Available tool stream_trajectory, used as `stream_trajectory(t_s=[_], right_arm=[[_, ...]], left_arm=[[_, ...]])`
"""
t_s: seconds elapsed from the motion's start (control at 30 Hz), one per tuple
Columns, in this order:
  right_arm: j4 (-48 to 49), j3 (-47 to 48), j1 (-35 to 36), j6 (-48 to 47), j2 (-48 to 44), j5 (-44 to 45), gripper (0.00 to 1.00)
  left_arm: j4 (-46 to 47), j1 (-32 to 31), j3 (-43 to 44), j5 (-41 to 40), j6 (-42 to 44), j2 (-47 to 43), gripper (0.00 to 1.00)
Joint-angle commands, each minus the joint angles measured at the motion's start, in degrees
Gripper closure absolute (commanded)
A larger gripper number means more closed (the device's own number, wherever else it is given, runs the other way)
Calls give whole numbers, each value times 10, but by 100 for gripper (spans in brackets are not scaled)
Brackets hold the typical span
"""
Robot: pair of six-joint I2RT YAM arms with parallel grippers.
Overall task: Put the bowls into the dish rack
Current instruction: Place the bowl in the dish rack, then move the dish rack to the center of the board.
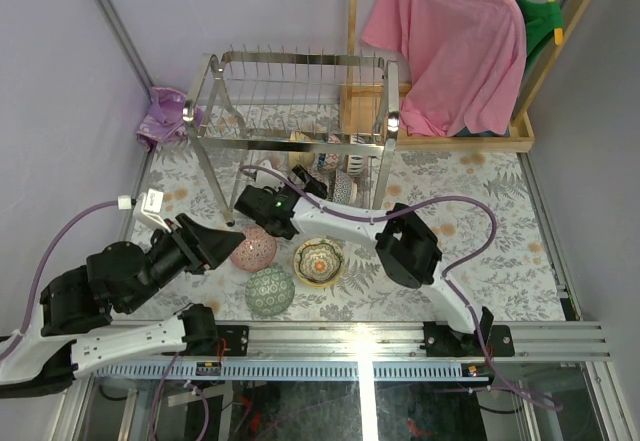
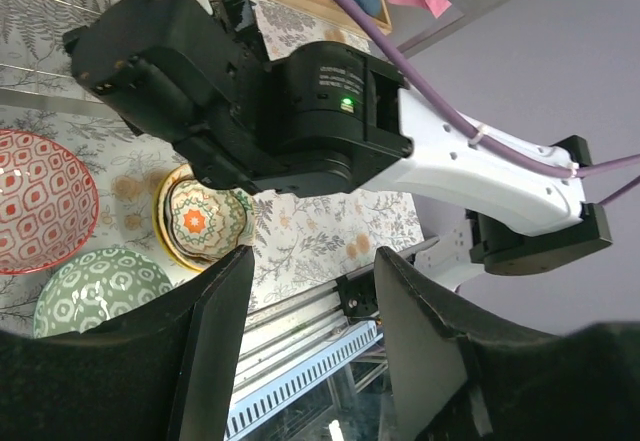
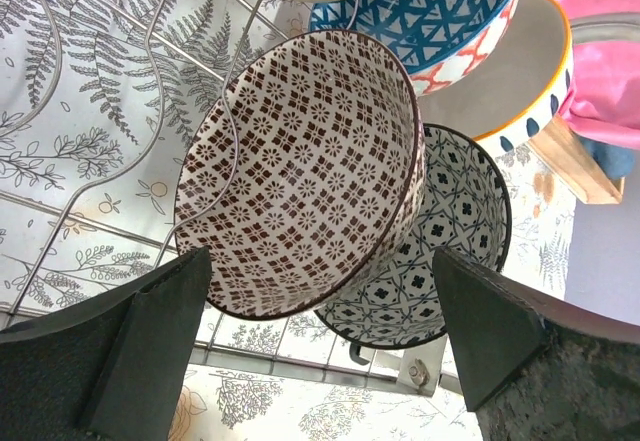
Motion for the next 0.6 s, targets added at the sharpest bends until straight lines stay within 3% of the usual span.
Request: stream_trajectory(t_s=[0.0, 0.17, 0.57], right_arm=[[36, -36, 8, 4, -62, -20, 1], [143, -146, 14, -22, -150, -39, 1], [216, -281, 52, -6, -301, -94, 1]], left_arm=[[-16, -1, 23, -27, -8, 16, 49], [-27, 0, 34, -41, -7, 29, 49], [-30, -1, 40, -75, -10, 67, 48]])
